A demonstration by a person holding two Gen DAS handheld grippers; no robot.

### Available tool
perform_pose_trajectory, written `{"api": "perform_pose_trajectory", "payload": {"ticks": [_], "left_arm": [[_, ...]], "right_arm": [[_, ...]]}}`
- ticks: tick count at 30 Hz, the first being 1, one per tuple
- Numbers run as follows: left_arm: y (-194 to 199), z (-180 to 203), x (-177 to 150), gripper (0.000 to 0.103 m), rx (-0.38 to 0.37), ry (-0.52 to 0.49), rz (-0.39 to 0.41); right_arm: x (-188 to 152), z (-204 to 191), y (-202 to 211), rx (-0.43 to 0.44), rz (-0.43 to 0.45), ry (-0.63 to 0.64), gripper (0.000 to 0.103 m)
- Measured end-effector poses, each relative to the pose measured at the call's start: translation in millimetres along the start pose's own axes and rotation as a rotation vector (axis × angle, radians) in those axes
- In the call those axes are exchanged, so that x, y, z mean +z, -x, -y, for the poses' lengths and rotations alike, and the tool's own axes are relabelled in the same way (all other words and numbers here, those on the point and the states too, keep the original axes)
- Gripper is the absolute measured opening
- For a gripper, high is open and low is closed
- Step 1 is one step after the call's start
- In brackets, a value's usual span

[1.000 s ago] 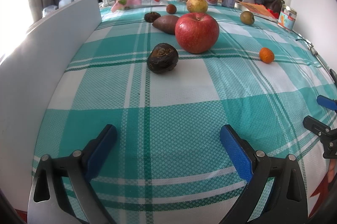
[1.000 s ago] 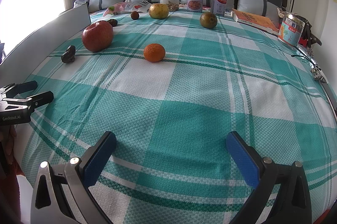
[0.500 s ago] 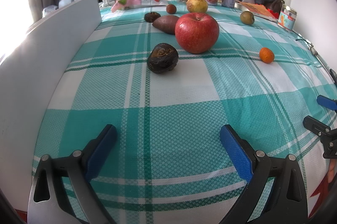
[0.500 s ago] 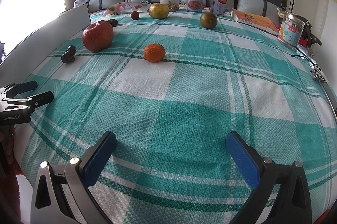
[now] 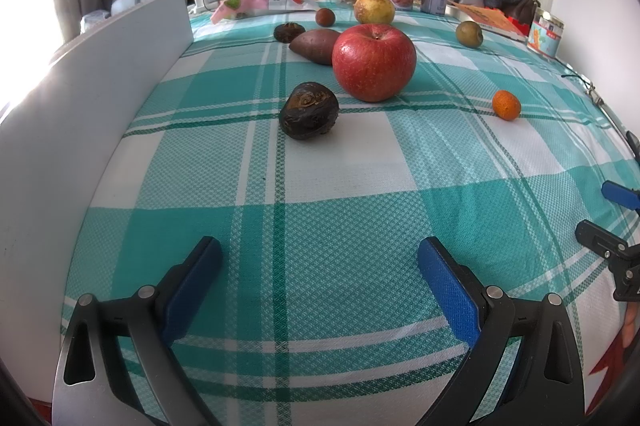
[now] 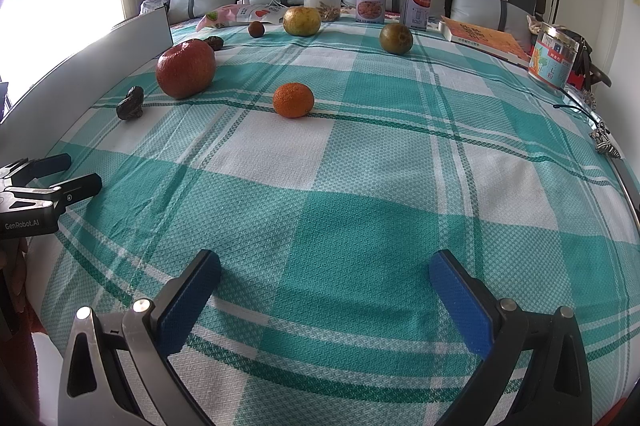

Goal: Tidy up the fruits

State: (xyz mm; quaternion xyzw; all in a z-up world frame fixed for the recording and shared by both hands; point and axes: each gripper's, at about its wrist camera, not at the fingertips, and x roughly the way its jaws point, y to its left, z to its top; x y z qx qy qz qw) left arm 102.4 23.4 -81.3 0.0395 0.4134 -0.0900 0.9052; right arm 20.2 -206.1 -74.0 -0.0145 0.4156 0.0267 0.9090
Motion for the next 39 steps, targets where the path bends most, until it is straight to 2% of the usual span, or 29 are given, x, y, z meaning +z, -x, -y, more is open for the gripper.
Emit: {"api": "perform_pose_trajectory", "payload": {"ticks": [39], "left_arm": [[2.6,-0.9,-1.6,0.1,-0.019,0.0,0.005]], "right_arm": [[0.0,-0.3,-0.3,0.001,0.0,0.001,0.103]]}}
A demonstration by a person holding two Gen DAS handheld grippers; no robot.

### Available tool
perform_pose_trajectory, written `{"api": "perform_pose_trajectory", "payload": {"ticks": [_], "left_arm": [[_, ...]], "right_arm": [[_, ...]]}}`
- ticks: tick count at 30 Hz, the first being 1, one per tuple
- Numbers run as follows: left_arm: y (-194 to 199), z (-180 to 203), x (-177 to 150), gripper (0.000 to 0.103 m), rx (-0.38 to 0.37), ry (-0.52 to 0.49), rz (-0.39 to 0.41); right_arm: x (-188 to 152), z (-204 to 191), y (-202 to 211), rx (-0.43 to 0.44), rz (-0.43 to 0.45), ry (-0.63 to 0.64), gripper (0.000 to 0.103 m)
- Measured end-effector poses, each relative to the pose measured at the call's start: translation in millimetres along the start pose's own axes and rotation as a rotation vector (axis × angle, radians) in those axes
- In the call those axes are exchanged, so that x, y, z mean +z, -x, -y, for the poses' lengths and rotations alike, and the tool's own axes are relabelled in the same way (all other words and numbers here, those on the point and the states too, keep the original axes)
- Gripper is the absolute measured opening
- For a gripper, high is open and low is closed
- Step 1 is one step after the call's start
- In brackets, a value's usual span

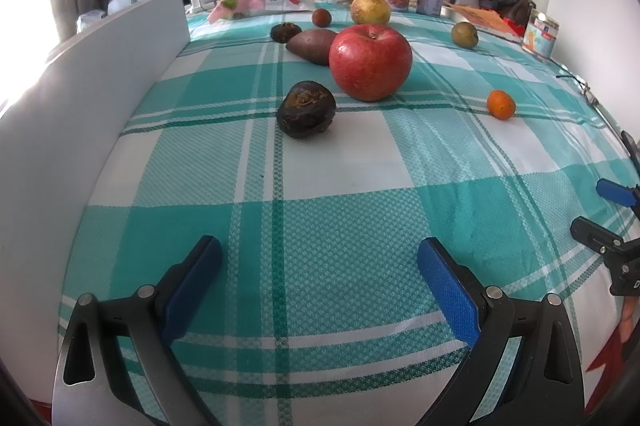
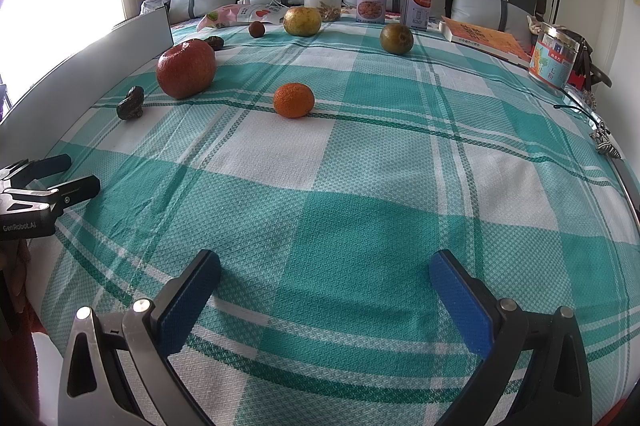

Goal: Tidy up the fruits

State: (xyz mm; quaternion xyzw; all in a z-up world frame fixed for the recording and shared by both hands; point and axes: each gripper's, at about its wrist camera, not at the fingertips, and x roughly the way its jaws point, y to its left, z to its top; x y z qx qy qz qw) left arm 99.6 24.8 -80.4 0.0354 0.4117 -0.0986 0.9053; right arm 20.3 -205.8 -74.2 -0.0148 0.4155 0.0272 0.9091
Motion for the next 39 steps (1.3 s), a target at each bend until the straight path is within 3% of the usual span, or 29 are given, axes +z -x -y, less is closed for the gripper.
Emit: {"api": "perform_pose_trajectory", "payload": {"ticks": [7,10,13,18,25,26,29,32,39], "left_arm": [[2,0,-2,0.1,-0.004,-0.002,-0.004],[2,-1,2,0.099,-0.02,-0.009,-0.054],[-5,-8,24,0.098,-0.071,0.026,-0.141],[-20,-22,73,0.097,-0.098,0.102,-0.111],[-63,-12,92,0.096,-0.044,0.005,-0.157],[-64,-10,93,0.094,-0.035,-0.009,-0.15],[-65,-7,91,0.063,-0.015,-0.037,-0.152],[-63,-7,88,0.041,-0.017,-0.035,-0.124],[-42,-15,74,0.04,-0.045,0.016,-0.095]], "right_arm": [[0,0,0,0.0,0.0,0.0,0.103],[0,0,0,0.001,0.0,0.0,0.103],[0,0,0,0.0,0.0,0.0,0.103],[0,0,0,0.001,0.0,0.001,0.103],[-1,0,0,0.0,0.0,0.001,0.103],[-1,0,0,0.0,0.0,0.001,0.103],[-1,0,0,0.001,0.0,0.001,0.103],[-1,0,0,0.001,0.0,0.001,0.103],[-1,0,-1,0.0,0.0,0.001,0.103]]}}
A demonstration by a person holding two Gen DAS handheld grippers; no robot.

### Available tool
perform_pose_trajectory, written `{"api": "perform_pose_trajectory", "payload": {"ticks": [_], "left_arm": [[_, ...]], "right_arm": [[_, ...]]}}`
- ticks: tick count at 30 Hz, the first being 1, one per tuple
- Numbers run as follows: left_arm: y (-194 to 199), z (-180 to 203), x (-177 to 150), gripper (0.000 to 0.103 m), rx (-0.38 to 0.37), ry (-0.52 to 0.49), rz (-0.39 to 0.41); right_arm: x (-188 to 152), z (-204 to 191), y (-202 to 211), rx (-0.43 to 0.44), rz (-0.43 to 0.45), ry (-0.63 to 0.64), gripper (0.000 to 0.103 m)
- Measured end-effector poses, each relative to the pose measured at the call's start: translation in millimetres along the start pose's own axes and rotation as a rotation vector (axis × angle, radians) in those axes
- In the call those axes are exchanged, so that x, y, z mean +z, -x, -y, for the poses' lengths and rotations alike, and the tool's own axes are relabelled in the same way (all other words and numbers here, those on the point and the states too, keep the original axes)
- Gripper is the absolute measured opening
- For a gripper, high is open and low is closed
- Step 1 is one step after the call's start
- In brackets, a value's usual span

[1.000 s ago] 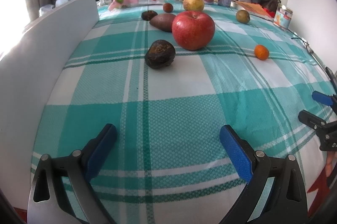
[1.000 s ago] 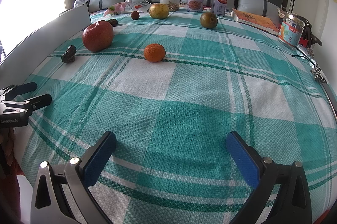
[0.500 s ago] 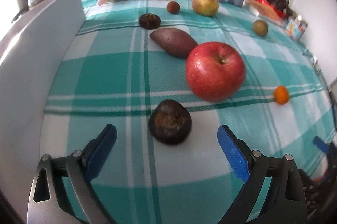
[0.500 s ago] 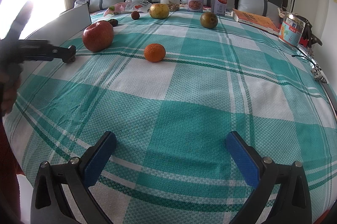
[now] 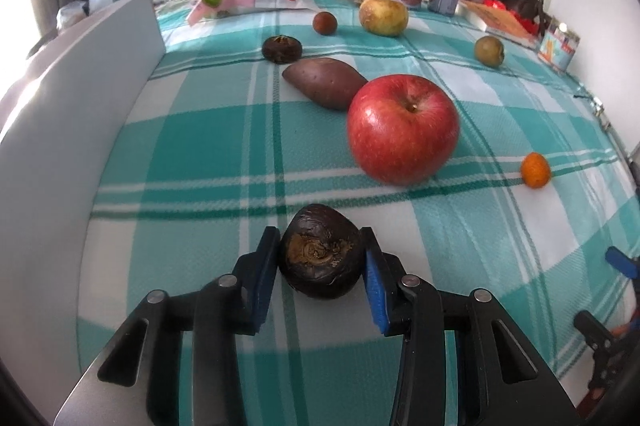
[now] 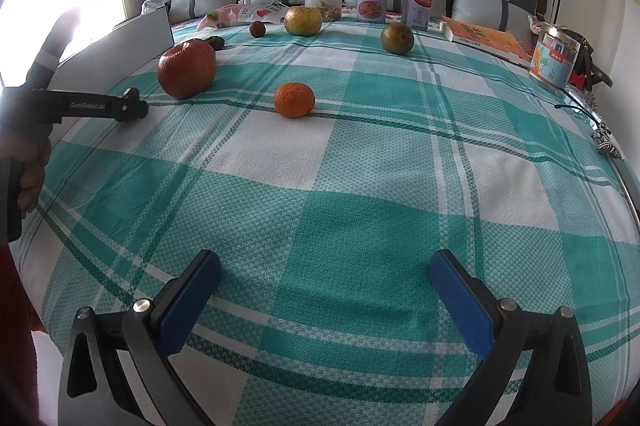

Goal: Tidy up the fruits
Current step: 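Move the left tool to the dark brown round fruit and close on it, then grasp the smaller sweet potato with the right tool while the left tool lifts the dark fruit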

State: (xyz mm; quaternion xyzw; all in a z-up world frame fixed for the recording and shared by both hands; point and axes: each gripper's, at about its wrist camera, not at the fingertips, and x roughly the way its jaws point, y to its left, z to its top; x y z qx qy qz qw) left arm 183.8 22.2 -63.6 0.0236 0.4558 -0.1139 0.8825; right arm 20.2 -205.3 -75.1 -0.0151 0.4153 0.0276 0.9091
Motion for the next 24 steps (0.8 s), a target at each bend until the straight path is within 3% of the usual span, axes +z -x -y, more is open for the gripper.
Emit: {"api": "perform_pose_trajectory", "payload": {"ticks": [8,15,20,24], "left_arm": [[34,-12,-35,0.04,-0.039,0.098,0.021],[61,-11,-59,0.04,-0.043,0.083,0.098],[63,-11,-67,0.041,-0.04,0.06,0.104],[68,-16,-66,0.04,-0.052,0.086,0.124]], "right_arm": [[0,0,0,0.0,0.0,0.001,0.103],[0,-1,0,-0.002,0.001,0.0,0.103],[2,-2,1,-0.003,0.001,-0.003,0.103],[24,-2,-1,-0.01,-0.069,-0.036,0.103]]}}
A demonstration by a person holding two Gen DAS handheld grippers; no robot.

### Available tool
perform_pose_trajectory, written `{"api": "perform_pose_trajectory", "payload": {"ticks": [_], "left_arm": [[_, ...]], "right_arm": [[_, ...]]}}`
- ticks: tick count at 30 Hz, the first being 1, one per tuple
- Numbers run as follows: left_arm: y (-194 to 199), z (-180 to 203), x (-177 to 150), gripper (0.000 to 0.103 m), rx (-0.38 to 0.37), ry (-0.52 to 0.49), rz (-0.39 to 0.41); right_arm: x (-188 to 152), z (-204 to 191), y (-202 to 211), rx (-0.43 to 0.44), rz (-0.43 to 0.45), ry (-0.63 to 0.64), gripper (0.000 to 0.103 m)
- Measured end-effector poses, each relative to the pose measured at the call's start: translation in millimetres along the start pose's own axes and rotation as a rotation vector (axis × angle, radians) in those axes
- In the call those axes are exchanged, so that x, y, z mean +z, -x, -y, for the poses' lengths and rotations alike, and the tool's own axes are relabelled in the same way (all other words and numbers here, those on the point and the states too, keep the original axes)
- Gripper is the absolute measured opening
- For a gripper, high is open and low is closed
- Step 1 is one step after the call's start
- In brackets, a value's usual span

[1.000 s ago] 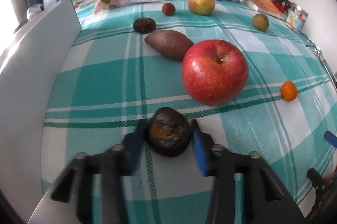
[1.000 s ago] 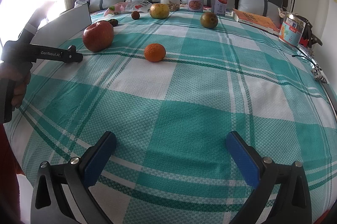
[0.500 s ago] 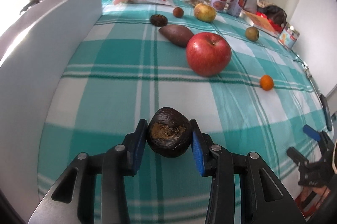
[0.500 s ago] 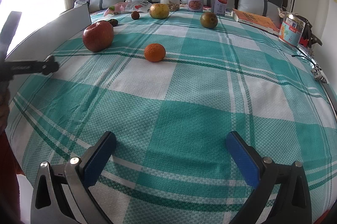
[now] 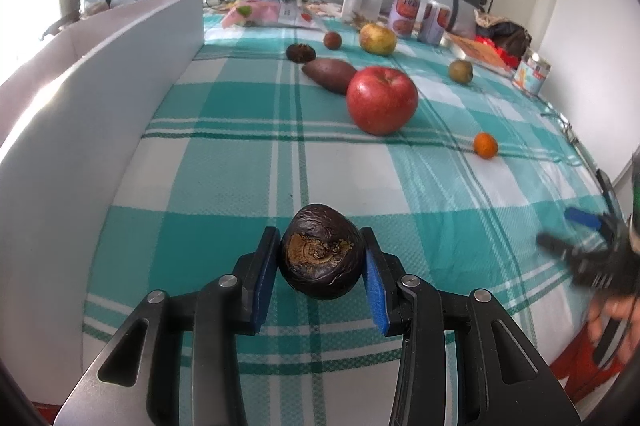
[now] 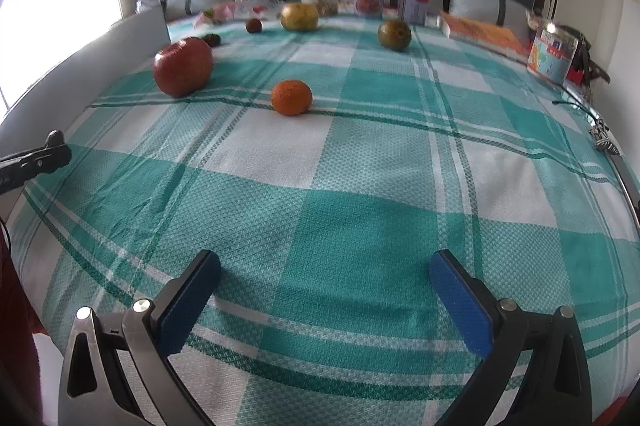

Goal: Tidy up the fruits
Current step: 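Grasp the smaller sweet potato with the right tool while the left tool lifts the dark fruit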

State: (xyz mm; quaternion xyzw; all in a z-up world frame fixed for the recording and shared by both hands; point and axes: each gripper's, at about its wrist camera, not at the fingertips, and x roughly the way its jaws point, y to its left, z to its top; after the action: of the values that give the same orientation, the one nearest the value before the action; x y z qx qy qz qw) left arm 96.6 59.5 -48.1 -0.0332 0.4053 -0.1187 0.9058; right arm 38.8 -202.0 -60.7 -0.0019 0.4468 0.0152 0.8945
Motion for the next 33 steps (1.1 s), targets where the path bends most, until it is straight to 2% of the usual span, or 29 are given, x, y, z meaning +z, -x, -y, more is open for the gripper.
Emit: {"api": "perform_pose_trajectory", "payload": {"ticks": [3,5,9,12,13,15,16,17,18,19,23,26,28,30,33], "left_arm": [[7,-5,1,0.04,-0.01,0.018,0.025],[11,-11,3,0.04,-0.02,0.04,0.034],[24,-26,5,0.04,-0.033,0.09,0.06],[33,-34,4,0.04,-0.033,0.109,0.075],[36,-36,2,0.04,-0.034,0.117,0.077],[41,-42,0,0.04,-0.045,0.134,0.076],[42,-43,-1,0.04,-0.049,0.138,0.076],[42,-44,-1,0.04,-0.054,0.141,0.074],[42,-44,1,0.04,-0.062,0.142,0.073],[43,-44,2,0.04,-0.066,0.143,0.074],[58,-43,15,0.04,-0.107,0.161,0.073],[92,-54,35,0.04,-0.137,0.225,0.116],[119,-71,51,0.04,-0.132,0.261,0.165],[136,-93,61,0.04,-0.093,0.291,0.19],[142,-136,71,0.04,0.007,0.366,0.168]], "right_arm": [[50,-5,14,0.102,0.066,-0.047,0.103],[105,-29,14,0.144,0.062,0.001,0.103],[198,-99,-23,0.203,-0.057,0.159,0.102],[245,-145,-80,0.199,-0.179,0.223,0.086],[252,-152,-96,0.197,-0.222,0.221,0.078],[261,-166,-140,0.186,-0.352,0.191,0.075],[261,-168,-155,0.178,-0.392,0.182,0.075],[260,-170,-167,0.168,-0.418,0.179,0.07],[259,-170,-174,0.158,-0.433,0.181,0.061],[256,-170,-180,0.159,-0.449,0.182,0.042],[257,-155,-173,0.189,-0.425,0.098,0.041],[267,-134,-144,0.312,-0.345,-0.046,0.041],[278,-135,-115,0.436,-0.284,-0.096,0.041],[284,-152,-86,0.546,-0.247,-0.089,0.041],[282,-200,-52,0.695,-0.233,-0.048,0.041]]}}
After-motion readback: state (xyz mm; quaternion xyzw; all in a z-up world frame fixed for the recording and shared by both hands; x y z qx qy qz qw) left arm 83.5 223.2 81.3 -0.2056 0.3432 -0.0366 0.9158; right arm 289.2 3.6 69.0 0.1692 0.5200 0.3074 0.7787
